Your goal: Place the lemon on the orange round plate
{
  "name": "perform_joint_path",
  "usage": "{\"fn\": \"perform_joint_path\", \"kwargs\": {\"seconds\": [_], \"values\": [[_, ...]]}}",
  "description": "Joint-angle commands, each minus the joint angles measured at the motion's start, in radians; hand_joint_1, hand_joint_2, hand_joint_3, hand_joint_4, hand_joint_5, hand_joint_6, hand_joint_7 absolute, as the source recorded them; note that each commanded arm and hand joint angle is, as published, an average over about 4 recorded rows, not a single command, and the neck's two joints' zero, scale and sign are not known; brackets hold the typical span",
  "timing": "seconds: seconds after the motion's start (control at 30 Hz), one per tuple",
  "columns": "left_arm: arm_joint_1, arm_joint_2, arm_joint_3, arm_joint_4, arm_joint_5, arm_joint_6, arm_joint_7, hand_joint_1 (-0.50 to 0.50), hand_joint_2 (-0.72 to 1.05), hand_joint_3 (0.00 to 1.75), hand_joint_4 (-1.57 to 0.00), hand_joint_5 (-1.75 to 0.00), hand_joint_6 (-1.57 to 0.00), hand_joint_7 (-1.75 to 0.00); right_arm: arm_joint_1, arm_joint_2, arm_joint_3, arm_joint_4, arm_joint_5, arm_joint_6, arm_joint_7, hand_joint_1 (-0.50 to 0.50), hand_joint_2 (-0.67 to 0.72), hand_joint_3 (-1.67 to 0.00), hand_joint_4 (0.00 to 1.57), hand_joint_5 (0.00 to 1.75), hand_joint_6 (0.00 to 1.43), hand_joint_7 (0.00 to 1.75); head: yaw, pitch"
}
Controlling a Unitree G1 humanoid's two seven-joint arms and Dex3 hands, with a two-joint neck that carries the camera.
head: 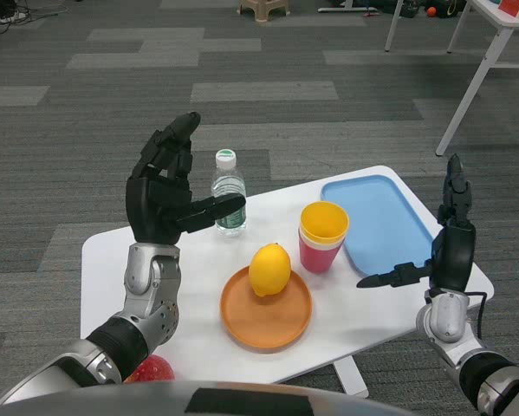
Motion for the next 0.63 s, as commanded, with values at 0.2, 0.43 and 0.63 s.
{"fn": "perform_joint_path", "kwargs": {"seconds": [0.2, 0.43, 0.63], "values": [[0.005, 0.010, -0.007, -0.004, -0.006, -0.003, 0.004, 0.50, 0.67, 0.09, 0.00, 0.00, -0.63, -0.49, -0.004, -0.001, -0.002, -0.008, 0.011, -0.004, -0.002, -0.04, 0.28, 0.00, 0.34, 0.00, 0.00, 0.00, 0.002, 0.001], [0.002, 0.010, -0.007, -0.004, -0.006, -0.003, 0.004, 0.50, 0.69, 0.09, 0.00, 0.00, -0.63, -0.49, -0.004, -0.001, -0.002, -0.008, 0.011, -0.004, -0.002, -0.04, 0.28, 0.00, 0.34, 0.00, 0.00, 0.00, 0.002, 0.002], [0.000, 0.010, -0.007, -0.003, -0.006, -0.003, 0.004, 0.50, 0.78, 0.09, 0.00, 0.00, -0.55, -0.51, -0.004, -0.001, -0.002, -0.006, 0.011, -0.004, -0.002, -0.04, 0.28, 0.00, 0.34, 0.00, 0.00, 0.00, 0.000, 0.002]]}}
